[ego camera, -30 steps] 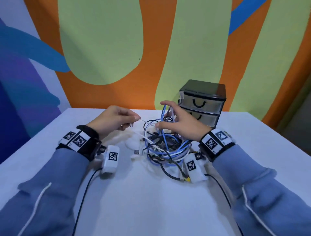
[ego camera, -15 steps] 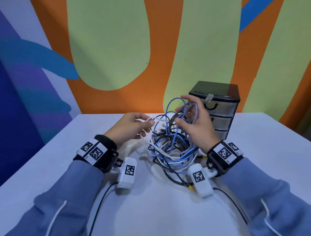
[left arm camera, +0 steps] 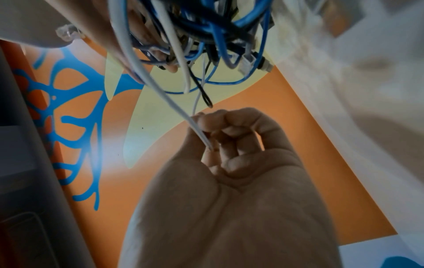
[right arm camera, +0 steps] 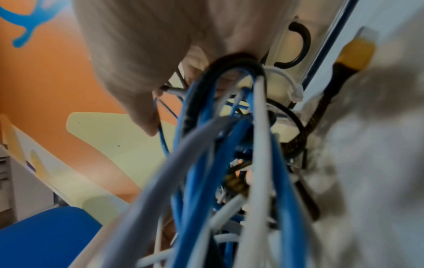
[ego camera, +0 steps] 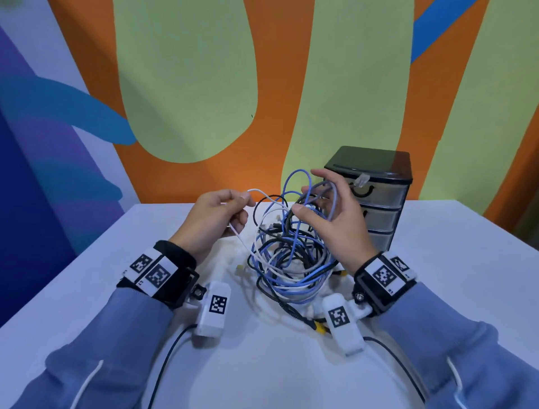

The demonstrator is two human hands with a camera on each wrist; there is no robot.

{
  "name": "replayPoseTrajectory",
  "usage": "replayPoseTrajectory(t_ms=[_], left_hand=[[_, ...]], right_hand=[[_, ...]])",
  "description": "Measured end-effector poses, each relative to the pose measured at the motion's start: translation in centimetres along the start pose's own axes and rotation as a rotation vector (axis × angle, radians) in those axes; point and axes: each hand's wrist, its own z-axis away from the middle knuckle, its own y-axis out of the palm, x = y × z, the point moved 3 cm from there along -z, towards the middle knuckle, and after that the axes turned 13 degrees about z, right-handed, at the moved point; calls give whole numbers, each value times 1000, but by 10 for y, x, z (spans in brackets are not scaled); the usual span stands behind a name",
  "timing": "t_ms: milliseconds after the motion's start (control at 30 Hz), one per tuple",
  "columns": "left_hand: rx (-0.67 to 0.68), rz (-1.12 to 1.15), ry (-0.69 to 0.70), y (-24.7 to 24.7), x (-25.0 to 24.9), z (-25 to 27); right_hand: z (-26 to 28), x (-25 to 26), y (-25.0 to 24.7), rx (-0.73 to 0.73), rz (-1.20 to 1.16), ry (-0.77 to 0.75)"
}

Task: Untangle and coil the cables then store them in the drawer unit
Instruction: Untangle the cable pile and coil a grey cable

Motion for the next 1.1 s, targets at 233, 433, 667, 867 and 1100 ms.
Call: replayPoseTrajectory(t_ms=[233,433,667,867,1100], left_hand=[[-140,56,142,-4,-8,1],[-178,128,216,-5,-19,1],[-320,252,362,-20,-33,1],[-407,453,425,-30,-37,0],[-432,285,299,-33,-29,0]], right_hand=[[3,4,3,155,151,27],[0,2,-4,16,268,25],[-3,-3,-5,13,153,36],[-1,3,-9,-97,124,28],[0,-11,-11,-114,82,217]])
